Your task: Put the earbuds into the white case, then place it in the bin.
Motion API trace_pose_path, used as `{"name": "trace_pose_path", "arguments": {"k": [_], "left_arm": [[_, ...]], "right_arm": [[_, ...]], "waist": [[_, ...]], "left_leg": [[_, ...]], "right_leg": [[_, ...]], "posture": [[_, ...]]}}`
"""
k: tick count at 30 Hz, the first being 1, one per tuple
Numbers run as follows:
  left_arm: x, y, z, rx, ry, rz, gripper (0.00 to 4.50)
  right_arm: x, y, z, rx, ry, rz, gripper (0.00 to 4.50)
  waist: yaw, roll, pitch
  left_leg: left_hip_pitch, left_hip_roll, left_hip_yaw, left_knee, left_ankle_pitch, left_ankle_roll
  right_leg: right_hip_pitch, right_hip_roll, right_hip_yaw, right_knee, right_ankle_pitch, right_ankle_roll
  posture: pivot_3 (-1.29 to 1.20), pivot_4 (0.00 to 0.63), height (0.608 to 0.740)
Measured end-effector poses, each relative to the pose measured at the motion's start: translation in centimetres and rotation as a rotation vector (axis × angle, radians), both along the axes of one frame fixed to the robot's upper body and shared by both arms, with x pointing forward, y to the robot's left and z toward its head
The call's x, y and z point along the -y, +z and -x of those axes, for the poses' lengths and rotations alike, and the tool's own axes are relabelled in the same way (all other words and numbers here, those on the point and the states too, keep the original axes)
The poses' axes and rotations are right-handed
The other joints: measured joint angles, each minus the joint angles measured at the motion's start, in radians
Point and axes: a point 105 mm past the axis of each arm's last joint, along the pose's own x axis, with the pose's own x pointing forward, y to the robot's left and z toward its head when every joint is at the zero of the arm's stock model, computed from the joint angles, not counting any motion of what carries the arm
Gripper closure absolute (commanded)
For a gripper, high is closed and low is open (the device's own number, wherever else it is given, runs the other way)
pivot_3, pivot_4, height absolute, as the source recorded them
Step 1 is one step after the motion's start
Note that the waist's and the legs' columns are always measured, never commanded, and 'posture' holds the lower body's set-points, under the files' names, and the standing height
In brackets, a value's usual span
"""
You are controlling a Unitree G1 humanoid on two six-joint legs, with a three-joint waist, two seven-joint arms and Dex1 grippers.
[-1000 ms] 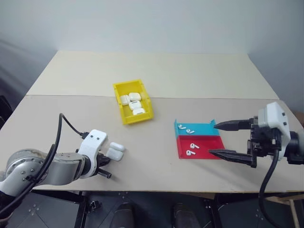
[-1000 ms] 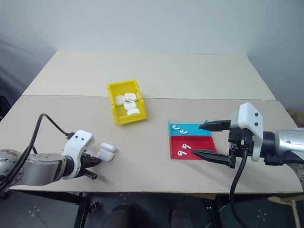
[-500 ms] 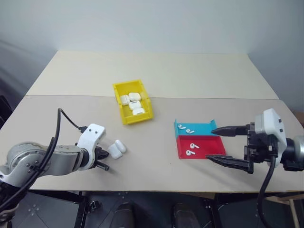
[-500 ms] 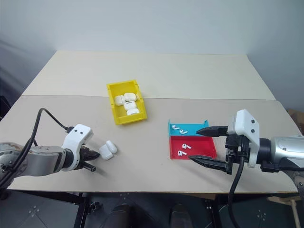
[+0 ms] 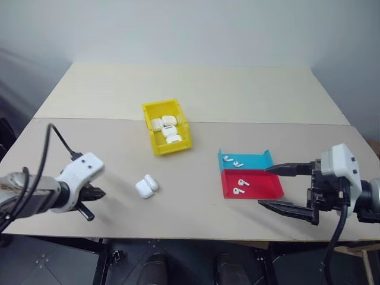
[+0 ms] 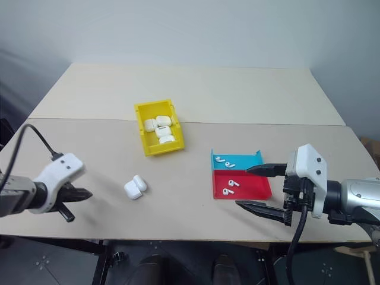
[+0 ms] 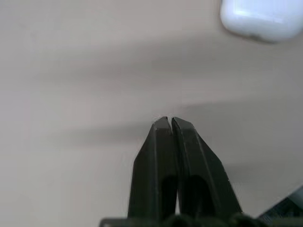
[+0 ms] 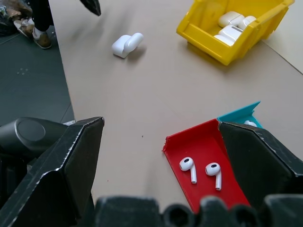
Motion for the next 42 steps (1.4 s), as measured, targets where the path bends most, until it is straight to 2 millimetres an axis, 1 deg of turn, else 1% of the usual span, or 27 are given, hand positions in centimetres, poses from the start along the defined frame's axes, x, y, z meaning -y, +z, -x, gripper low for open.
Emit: {"name": "trace_pose_path", "arguments": {"k": [3, 6, 9, 10, 11, 13, 14, 20, 24, 27, 29, 31, 35, 42], "left_arm": [[0.9, 2.8, -0.3, 0.044, -0.162, 0.105, 2.57], [2.0, 4.4, -0.4, 0.05, -0.268, 0.162, 1.57], [3.4, 4.9, -0.2, -0.003, -0.336, 0.212, 0.55], [3.8, 4.5, 0.1, -0.058, -0.36, 0.22, 0.21], [4.0, 4.0, 0.4, -0.109, -0.377, 0.218, 0.04], [4.3, 3.5, 0.5, -0.172, -0.381, 0.194, 0.04], [4.5, 3.4, 0.2, -0.193, -0.37, 0.179, 0.04], [6.7, 3.8, -2.4, -0.257, -0.281, 0.161, 0.04], [7.8, 3.7, -2.5, -0.32, -0.272, 0.137, 0.04], [7.9, 2.8, -2.1, -0.367, -0.29, 0.052, 0.04], [7.9, 2.1, -1.8, -0.409, -0.304, 0.024, 0.04], [7.8, 1.9, -1.8, -0.421, -0.307, 0.008, 0.04], [7.5, 1.1, -2.2, -0.411, -0.321, -0.076, 0.04], [8.6, -0.5, -3.2, -0.377, -0.341, -0.155, 0.04]], "right_arm": [[-0.1, 0.3, -0.1, 0.009, 0.01, -0.001, 0.0], [0.0, 0.7, -0.4, 0.01, 0.021, 0.004, 0.0], [-0.1, 1.1, -0.5, 0.008, 0.034, 0.011, 0.0], [-0.2, 1.2, -0.5, 0.007, 0.039, 0.014, 0.0], [-0.2, 1.2, -0.5, 0.007, 0.04, 0.014, 0.0], [-0.2, 1.1, -0.5, 0.001, 0.037, 0.014, 0.0], [-0.2, 1.1, -0.5, -0.002, 0.036, 0.014, 0.0], [-0.3, 0.9, -0.5, -0.01, 0.031, 0.017, 0.0], [-0.2, 0.9, -0.6, -0.011, 0.017, 0.016, 0.0], [-0.2, 0.9, -0.6, -0.011, 0.015, 0.014, 0.0], [-0.3, 0.9, -0.6, -0.014, 0.014, 0.009, 0.0], [-0.3, 0.9, -0.6, -0.018, 0.012, 0.001, 0.0], [-0.4, 0.9, -0.5, -0.026, 0.008, -0.006, 0.0], [-0.6, 0.8, -0.3, -0.043, 0.007, -0.019, 0.0]], "waist": [[0.0, 0.0, 0.0], [-0.001, 0.0, 0.0], [-0.003, 0.0, 0.0], [-0.005, 0.0, 0.0], [-0.005, 0.0, 0.0], [-0.006, -0.001, 0.001], [-0.006, -0.001, 0.001], [0.0, -0.002, 0.001], [-0.008, -0.002, 0.001], [-0.008, -0.002, 0.001], [-0.006, -0.002, 0.001], [-0.006, -0.002, 0.001], [-0.005, -0.002, 0.001], [-0.003, -0.003, 0.001]], "left_leg": [[-0.001, 0.0, 0.0, 0.0, 0.0, 0.0], [-0.002, 0.0, 0.0, 0.0, -0.001, 0.001], [-0.002, 0.0, 0.0, 0.001, -0.001, 0.001], [-0.002, 0.0, 0.0, 0.001, -0.001, 0.001], [-0.002, 0.0, 0.0, 0.001, -0.001, 0.001], [-0.002, 0.0, 0.0, 0.001, -0.001, 0.001], [-0.002, 0.0, -0.001, 0.001, -0.001, 0.001], [-0.004, -0.001, -0.002, 0.004, -0.002, 0.003], [-0.006, 0.0, -0.002, 0.004, -0.003, 0.005], [-0.006, 0.0, -0.002, 0.004, -0.003, 0.005], [-0.006, 0.0, -0.003, 0.005, -0.003, 0.005], [-0.006, 0.0, -0.003, 0.005, -0.003, 0.005], [-0.006, 0.0, -0.003, 0.005, -0.003, 0.005], [-0.007, 0.0, -0.004, 0.006, -0.003, 0.005]], "right_leg": [[0.0, 0.0, 0.0, -0.001, 0.0, 0.0], [0.0, 0.0, 0.0, -0.001, 0.0, 0.0], [-0.001, 0.0, 0.0, 0.0, 0.0, 0.001], [0.0, 0.0, 0.0, 0.0, 0.0, 0.001], [-0.001, 0.0, 0.0, 0.0, 0.0, 0.001], [-0.001, 0.0, 0.0, 0.0, 0.0, 0.001], [-0.001, 0.0, 0.0, 0.0, 0.0, 0.001], [0.0, 0.0, 0.0, 0.0, 0.0, 0.001], [-0.002, 0.0, 0.0, 0.0, 0.0, 0.002], [-0.003, 0.0, 0.0, 0.0, 0.0, 0.002], [-0.003, 0.001, 0.0, 0.001, 0.0, 0.002], [-0.003, 0.001, 0.0, 0.001, 0.0, 0.002], [-0.002, 0.001, 0.0, 0.001, 0.0, 0.002], [-0.002, 0.001, 0.0, 0.001, 0.0, 0.002]], "posture": [[0.0, 0.15, 0.74], [0.0, 0.15, 0.74], [0.0, 0.15, 0.74], [0.0, 0.15, 0.74], [0.0, 0.15, 0.74], [0.0, 0.15, 0.74], [0.0, 0.15, 0.74], [0.0, 0.15, 0.74], [0.0, 0.15, 0.74], [0.0, 0.15, 0.74], [0.0, 0.15, 0.74], [0.0, 0.15, 0.74], [0.0, 0.15, 0.74], [0.0, 0.15, 0.74]]}}
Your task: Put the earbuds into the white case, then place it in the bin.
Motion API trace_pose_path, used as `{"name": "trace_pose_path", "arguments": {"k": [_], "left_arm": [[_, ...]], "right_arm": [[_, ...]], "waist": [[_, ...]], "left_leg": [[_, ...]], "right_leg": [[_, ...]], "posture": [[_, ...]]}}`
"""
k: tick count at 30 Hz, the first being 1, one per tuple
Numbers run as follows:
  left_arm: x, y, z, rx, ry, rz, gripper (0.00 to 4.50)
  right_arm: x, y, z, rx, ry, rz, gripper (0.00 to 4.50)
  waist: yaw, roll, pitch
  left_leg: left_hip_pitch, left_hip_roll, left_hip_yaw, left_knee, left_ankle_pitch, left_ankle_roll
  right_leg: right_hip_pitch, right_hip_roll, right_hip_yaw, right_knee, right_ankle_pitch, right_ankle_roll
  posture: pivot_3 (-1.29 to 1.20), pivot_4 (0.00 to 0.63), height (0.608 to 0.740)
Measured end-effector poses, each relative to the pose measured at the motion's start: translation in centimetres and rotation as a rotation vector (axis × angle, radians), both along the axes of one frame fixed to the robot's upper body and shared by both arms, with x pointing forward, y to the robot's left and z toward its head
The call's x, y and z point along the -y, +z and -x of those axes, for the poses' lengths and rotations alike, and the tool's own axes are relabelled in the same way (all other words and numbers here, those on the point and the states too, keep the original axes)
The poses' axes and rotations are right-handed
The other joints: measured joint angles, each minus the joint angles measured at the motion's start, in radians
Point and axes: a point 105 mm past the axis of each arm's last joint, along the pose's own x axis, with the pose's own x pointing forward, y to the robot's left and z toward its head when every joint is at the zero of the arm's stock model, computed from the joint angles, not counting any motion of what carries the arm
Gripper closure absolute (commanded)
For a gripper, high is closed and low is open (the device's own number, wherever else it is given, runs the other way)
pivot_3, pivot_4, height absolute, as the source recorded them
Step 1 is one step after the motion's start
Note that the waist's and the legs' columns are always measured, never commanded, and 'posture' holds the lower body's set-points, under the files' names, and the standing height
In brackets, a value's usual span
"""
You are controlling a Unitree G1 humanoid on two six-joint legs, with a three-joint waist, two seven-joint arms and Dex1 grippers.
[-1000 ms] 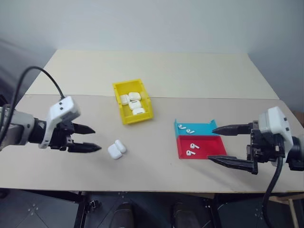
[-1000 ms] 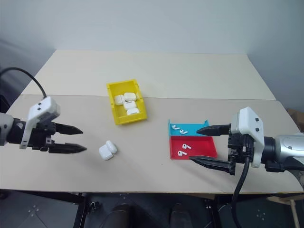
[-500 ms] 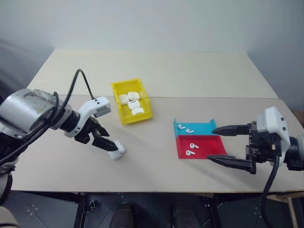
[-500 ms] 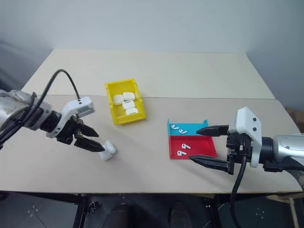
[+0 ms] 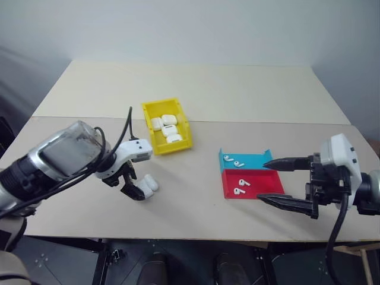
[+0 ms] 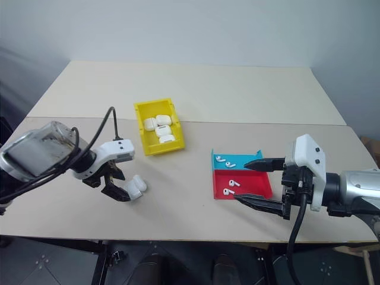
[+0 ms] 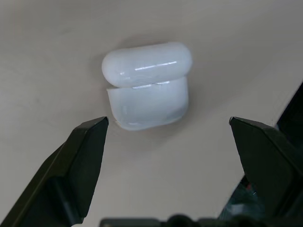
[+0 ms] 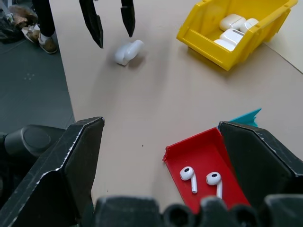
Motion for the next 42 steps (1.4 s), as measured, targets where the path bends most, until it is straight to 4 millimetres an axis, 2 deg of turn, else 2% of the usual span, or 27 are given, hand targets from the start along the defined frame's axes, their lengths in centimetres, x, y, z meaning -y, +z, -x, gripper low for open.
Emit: {"name": "trace_pose_path", "arguments": {"k": [8, 24, 27, 30, 31, 37, 40, 42], "left_arm": [[0.5, -0.9, -1.0, 0.038, 0.009, -0.057, 0.04], [0.8, -2.0, -1.0, -0.003, 0.093, -0.105, 0.04], [0.8, -2.0, -1.0, 0.007, 0.091, -0.116, 0.66], [0.7, -2.1, -1.0, 0.009, 0.094, -0.123, 1.64], [0.7, -2.1, -1.0, 0.008, 0.094, -0.123, 1.77], [0.7, -1.9, -0.7, 0.006, 0.107, -0.1, 1.77], [0.2, -0.6, -1.0, 0.047, 0.125, -0.033, 1.77], [-0.2, 1.1, -1.4, 0.099, 0.135, 0.065, 1.77]], "right_arm": [[-0.1, -0.1, 0.3, -0.005, -0.01, -0.001, 0.0], [-0.1, 0.1, 0.5, 0.0, -0.009, -0.01, 0.0], [-0.1, 0.1, 0.5, 0.0, -0.009, -0.009, 0.0], [-0.1, 0.1, 0.5, 0.001, -0.01, -0.008, 0.0], [-0.1, 0.1, 0.5, 0.001, -0.01, -0.008, 0.0], [-0.1, 0.1, 0.5, 0.004, -0.011, -0.008, 0.0], [0.0, 0.1, 0.4, 0.009, -0.018, -0.002, 0.0], [0.1, 0.1, 0.3, 0.011, -0.021, -0.001, 0.0]], "waist": [[-0.002, 0.0, 0.0], [-0.003, 0.0, 0.0], [-0.003, 0.0, 0.0], [-0.002, 0.0, 0.0], [-0.002, 0.0, 0.0], [-0.003, 0.0, 0.0], [-0.004, 0.0, 0.0], [-0.004, 0.0, 0.0]], "left_leg": [[0.0, 0.0, 0.0, 0.0, 0.0, 0.0], [0.0, 0.0, 0.0, 0.0, 0.0, 0.0], [0.0, 0.0, 0.0, 0.0, 0.0, 0.0], [0.0, 0.0, 0.0, 0.0, 0.0, 0.0], [0.0, 0.0, 0.0, 0.0, 0.0, 0.0], [0.0, 0.0, -0.001, 0.0, 0.0, 0.0], [0.0, 0.0, 0.0, 0.001, 0.0, 0.0], [0.0, 0.0, -0.001, 0.0, 0.0, 0.0]], "right_leg": [[0.0, 0.0, 0.0, 0.001, 0.0, 0.0], [0.0, 0.0, 0.0, 0.001, 0.0, 0.0], [0.0, 0.0, 0.0, 0.001, 0.0, 0.0], [0.0, 0.0, 0.0, 0.001, 0.0, 0.0], [0.0, 0.0, 0.0, 0.001, 0.0, 0.0], [0.0, 0.0, 0.0, 0.001, 0.0, 0.0], [0.0, 0.0, 0.0, 0.001, 0.0, 0.0], [0.0, 0.0, 0.0, 0.001, 0.0, 0.0]], "posture": [[0.0, 0.15, 0.74], [0.0, 0.15, 0.74], [0.0, 0.15, 0.74], [0.0, 0.15, 0.74], [0.0, 0.15, 0.74], [0.0, 0.15, 0.74], [0.0, 0.15, 0.74], [0.0, 0.15, 0.74]]}}
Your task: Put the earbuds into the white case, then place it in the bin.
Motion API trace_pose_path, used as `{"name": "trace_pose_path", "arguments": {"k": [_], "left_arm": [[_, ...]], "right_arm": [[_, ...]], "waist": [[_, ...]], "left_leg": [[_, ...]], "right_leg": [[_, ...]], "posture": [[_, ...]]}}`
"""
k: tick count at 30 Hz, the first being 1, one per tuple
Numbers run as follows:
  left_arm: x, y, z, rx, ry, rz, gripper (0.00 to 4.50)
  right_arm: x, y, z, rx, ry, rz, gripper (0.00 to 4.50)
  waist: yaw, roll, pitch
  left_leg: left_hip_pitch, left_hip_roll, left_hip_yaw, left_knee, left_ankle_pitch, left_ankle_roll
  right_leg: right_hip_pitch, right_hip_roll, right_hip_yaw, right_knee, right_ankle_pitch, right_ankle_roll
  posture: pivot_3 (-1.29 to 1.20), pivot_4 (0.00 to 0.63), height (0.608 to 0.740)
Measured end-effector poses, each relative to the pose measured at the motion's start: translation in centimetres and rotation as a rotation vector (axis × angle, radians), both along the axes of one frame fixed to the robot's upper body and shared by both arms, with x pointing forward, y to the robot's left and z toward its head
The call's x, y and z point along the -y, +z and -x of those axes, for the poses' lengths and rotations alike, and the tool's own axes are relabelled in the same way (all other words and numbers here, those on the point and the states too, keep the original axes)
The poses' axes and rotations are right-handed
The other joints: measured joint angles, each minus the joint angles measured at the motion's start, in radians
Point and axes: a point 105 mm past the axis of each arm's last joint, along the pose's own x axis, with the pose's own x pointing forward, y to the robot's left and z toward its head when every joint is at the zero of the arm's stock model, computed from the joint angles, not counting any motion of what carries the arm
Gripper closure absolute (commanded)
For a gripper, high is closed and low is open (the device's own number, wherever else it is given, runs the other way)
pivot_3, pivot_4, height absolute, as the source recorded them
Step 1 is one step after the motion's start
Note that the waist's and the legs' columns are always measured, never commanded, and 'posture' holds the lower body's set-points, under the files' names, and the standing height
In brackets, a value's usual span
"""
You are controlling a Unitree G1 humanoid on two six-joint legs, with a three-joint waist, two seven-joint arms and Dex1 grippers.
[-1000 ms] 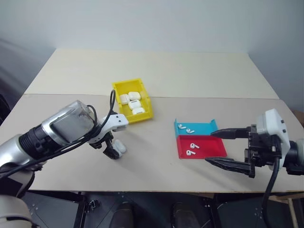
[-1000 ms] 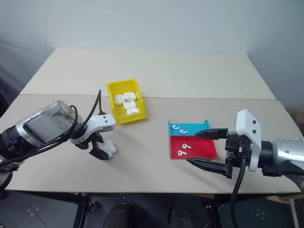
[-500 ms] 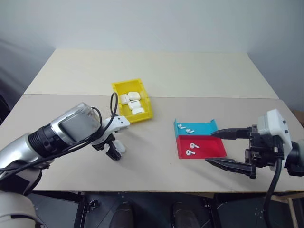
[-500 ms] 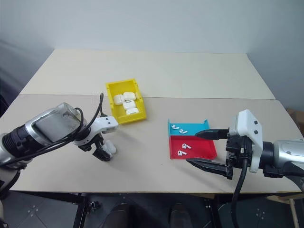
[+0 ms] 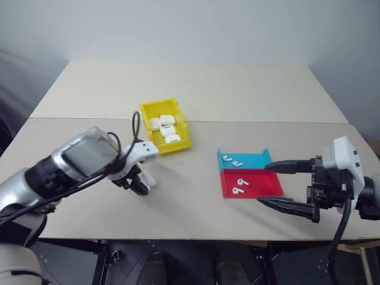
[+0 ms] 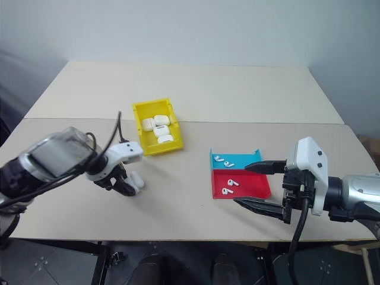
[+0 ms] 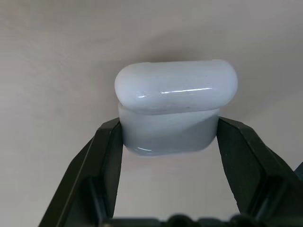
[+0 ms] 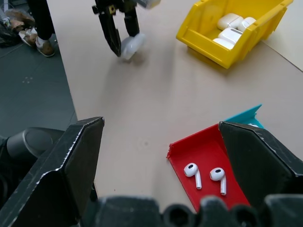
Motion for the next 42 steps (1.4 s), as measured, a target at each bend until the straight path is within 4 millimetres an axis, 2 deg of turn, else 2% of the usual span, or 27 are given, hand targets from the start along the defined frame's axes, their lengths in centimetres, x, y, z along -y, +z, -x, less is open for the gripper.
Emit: {"name": "trace_pose_path", "arguments": {"k": [5, 7, 13, 16, 19, 24, 28, 33, 37, 40, 42], "left_arm": [[-1.7, 2.7, 0.3, 0.141, -0.059, 0.196, 1.77], [-1.8, 3.8, 0.7, 0.223, -0.115, 0.358, 1.77], [0.3, 7.2, 1.2, 0.515, -0.303, 0.743, 1.77], [2.1, 7.9, 2.3, 0.517, -0.439, 0.898, 1.77], [3.0, 8.6, 3.1, 0.501, -0.537, 0.975, 1.77], [4.3, 8.9, 3.8, 0.533, -0.638, 1.1, 1.77], [4.2, 8.2, 5.1, 0.518, -0.732, 1.164, 1.77], [4.3, 7.7, 6.0, 0.487, -0.831, 1.169, 1.77], [4.4, 7.4, 6.1, 0.482, -0.871, 1.155, 1.77], [4.8, 6.9, 6.2, 0.459, -0.907, 1.141, 1.77], [5.2, 6.6, 6.3, 0.441, -0.927, 1.149, 1.77]], "right_arm": [[0.2, 0.1, -0.3, 0.012, -0.008, -0.003, 0.0], [0.3, 0.4, -0.5, 0.028, -0.006, -0.008, 0.0], [0.7, 0.9, -1.7, 0.065, -0.004, -0.018, 0.0], [0.7, 1.2, -2.4, 0.084, 0.006, -0.013, 0.0], [0.8, 1.4, -3.0, 0.092, 0.01, -0.009, 0.0], [0.9, 1.3, -3.6, 0.091, 0.01, 0.005, 0.0], [0.7, 0.3, -4.0, 0.069, 0.017, 0.054, 0.0], [0.3, -0.4, -5.1, 0.054, 0.012, 0.201, 0.0], [0.0, -1.2, -5.8, 0.013, 0.0, 0.303, 0.0], [-0.3, -1.3, -6.2, -0.018, -0.005, 0.347, 0.55], [-0.3, -1.7, -6.3, -0.045, -0.014, 0.409, 1.24]], "waist": [[0.001, 0.0, 0.0], [0.001, 0.0, 0.0], [0.011, 0.0, 0.0], [0.009, 0.0, 0.0], [0.003, 0.0, 0.0], [0.0, 0.0, 0.0], [-0.003, 0.001, 0.0], [-0.002, 0.001, -0.001], [-0.002, 0.001, -0.001], [-0.001, 0.001, -0.001], [0.0, 0.001, -0.001]], "left_leg": [[0.0, 0.0, 0.0, 0.0, 0.0, 0.0], [0.001, 0.0, 0.001, 0.0, 0.0, 0.0], [0.001, 0.0, 0.001, 0.002, 0.0, 0.0], [0.001, 0.0, 0.001, 0.002, 0.0, 0.0], [0.001, 0.0, 0.001, 0.002, 0.0, 0.0], [0.001, 0.0, 0.001, 0.002, 0.0, 0.0], [0.002, 0.0, 0.001, 0.002, 0.0, 0.0], [0.002, 0.0, 0.001, 0.002, 0.0, 0.0], [0.002, 0.0, 0.001, 0.002, 0.0, 0.0], [0.001, 0.0, 0.001, 0.002, 0.0, 0.0], [0.001, 0.0, 0.001, 0.002, 0.0, 0.0]], "right_leg": [[0.0, 0.0, 0.0, 0.0, 0.0, 0.0], [0.001, 0.0, 0.0, 0.0, 0.0, 0.0], [0.003, 0.0, -0.001, 0.0, 0.0, 0.0], [0.002, 0.0, -0.001, 0.0, 0.0, 0.0], [0.002, 0.0, -0.001, 0.0, 0.0, 0.0], [0.002, 0.0, -0.001, 0.0, 0.001, 0.001], [0.002, 0.0, -0.001, 0.0, 0.001, 0.001], [0.003, 0.0, 0.0, 0.001, 0.001, 0.001], [0.002, 0.0, 0.0, 0.0, 0.001, 0.001], [0.002, 0.0, 0.0, -0.001, 0.001, 0.001], [0.001, 0.0, 0.0, -0.001, 0.001, 0.001]], "posture": [[0.0, 0.15, 0.74], [0.0, 0.15, 0.74], [0.0, 0.15, 0.74], [0.0, 0.15, 0.74], [0.0, 0.15, 0.74], [0.0, 0.15, 0.74], [0.0, 0.15, 0.74], [0.0, 0.15, 0.74], [0.0, 0.15, 0.74], [0.0, 0.15, 0.74], [0.0, 0.15, 0.74]]}}
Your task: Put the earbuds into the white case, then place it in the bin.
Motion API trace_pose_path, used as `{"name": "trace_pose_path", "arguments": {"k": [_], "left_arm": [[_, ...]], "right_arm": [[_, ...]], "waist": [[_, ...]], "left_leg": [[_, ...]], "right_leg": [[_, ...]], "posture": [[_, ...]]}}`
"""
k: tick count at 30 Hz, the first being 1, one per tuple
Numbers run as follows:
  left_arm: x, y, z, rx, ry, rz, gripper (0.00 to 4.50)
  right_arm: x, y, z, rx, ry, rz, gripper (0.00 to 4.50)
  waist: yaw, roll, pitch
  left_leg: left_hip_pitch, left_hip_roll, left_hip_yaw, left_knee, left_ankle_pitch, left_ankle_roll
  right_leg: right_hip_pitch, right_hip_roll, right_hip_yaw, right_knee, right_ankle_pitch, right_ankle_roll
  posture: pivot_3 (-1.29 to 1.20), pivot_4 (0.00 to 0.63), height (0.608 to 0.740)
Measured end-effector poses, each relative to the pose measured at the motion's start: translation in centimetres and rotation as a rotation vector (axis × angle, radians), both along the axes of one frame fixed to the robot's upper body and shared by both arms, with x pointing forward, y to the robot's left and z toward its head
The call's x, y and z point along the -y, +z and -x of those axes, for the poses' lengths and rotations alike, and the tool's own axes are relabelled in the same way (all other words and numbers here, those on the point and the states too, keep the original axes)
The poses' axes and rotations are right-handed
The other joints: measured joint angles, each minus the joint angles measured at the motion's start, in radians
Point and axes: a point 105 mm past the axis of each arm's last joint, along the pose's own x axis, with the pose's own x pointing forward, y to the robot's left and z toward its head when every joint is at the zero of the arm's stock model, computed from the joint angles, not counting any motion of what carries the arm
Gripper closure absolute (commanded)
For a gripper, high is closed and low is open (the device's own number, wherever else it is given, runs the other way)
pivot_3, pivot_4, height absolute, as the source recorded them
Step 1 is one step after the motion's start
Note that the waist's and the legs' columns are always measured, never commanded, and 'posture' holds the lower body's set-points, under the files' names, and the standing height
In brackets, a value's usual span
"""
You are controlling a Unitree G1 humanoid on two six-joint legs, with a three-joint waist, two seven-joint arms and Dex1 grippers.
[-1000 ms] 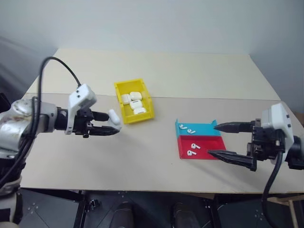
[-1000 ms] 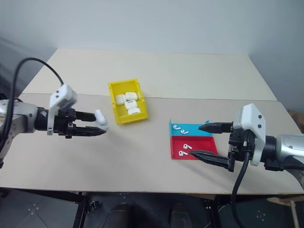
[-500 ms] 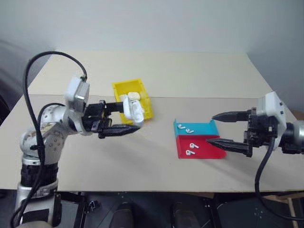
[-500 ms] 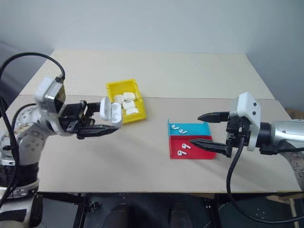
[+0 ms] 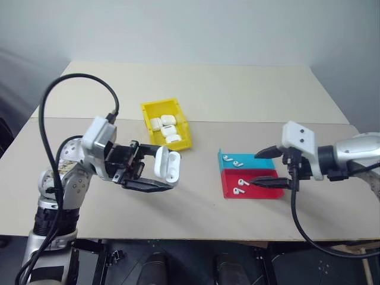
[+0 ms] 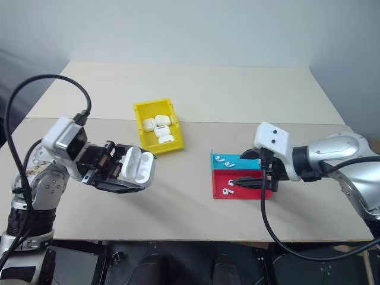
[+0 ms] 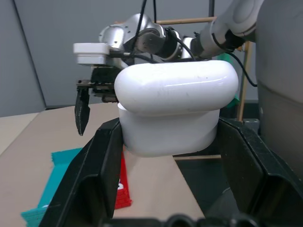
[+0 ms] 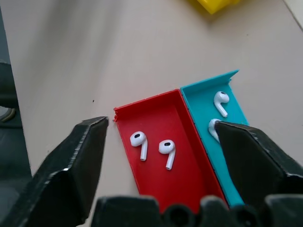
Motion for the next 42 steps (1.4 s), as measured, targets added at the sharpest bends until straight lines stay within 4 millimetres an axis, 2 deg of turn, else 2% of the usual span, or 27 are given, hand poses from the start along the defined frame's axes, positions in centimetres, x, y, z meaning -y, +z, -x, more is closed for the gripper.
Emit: {"name": "trace_pose_path", "arguments": {"k": [3, 7, 11, 21, 30, 40, 42], "left_arm": [[0.5, -0.4, 0.1, 0.01, -0.032, -0.026, 1.77], [1.0, -0.7, 0.3, 0.027, -0.066, -0.042, 1.77], [1.3, -0.7, 0.4, 0.04, -0.086, -0.03, 1.77], [1.5, -0.8, 0.4, 0.039, -0.074, -0.027, 1.77], [1.3, -1.0, 0.7, 0.041, -0.057, -0.058, 1.77], [1.3, -1.2, 0.8, 0.031, -0.029, -0.057, 1.77], [1.3, -1.2, 0.8, 0.031, -0.028, -0.056, 1.77]], "right_arm": [[0.0, -0.9, -0.3, -0.046, -0.022, 0.073, 2.24], [0.0, -2.0, -0.9, -0.083, -0.052, 0.17, 2.24], [-0.9, -3.2, -1.4, -0.132, -0.057, 0.182, 2.24], [-1.7, -5.9, -2.9, -0.151, -0.088, 0.277, 2.24], [-1.7, -7.0, -4.5, -0.099, -0.105, 0.33, 2.24], [-2.3, -7.4, -4.6, -0.086, -0.063, 0.333, 2.24], [-2.4, -7.4, -4.6, -0.082, -0.058, 0.335, 2.63]], "waist": [[0.0, 0.0, 0.0], [-0.002, 0.0, 0.0], [-0.003, 0.0, 0.0], [-0.002, 0.0, 0.0], [-0.002, 0.0, 0.0], [-0.002, 0.001, 0.0], [-0.003, 0.001, 0.0]], "left_leg": [[0.0, 0.0, 0.0, 0.0, 0.0, 0.0], [0.0, 0.0, 0.0, 0.0, 0.0, 0.0], [-0.001, 0.0, 0.0, 0.0, 0.0, 0.0], [-0.003, 0.0, 0.0, 0.0, 0.0, 0.0], [-0.005, 0.0, 0.0, 0.0, 0.0, 0.0], [-0.004, 0.0, 0.0, 0.0, 0.0, 0.0], [-0.004, 0.0, 0.0, 0.0, 0.0, 0.0]], "right_leg": [[0.0, 0.0, 0.0, 0.0, 0.0, 0.0], [-0.001, 0.0, 0.0, 0.0, 0.0, 0.0], [-0.001, 0.0, 0.0, 0.0, 0.0, 0.0], [-0.003, 0.0, 0.0, 0.0, 0.0, 0.0], [-0.005, 0.0, 0.0, 0.001, 0.0, 0.0], [-0.005, 0.0, 0.0, 0.001, 0.0, 0.0], [-0.005, 0.0, 0.0, 0.001, 0.0, 0.0]], "posture": [[0.0, 0.15, 0.74], [0.0, 0.15, 0.74], [0.0, 0.15, 0.74], [0.0, 0.15, 0.74], [0.0, 0.15, 0.74], [0.0, 0.15, 0.74], [0.0, 0.15, 0.74]]}}
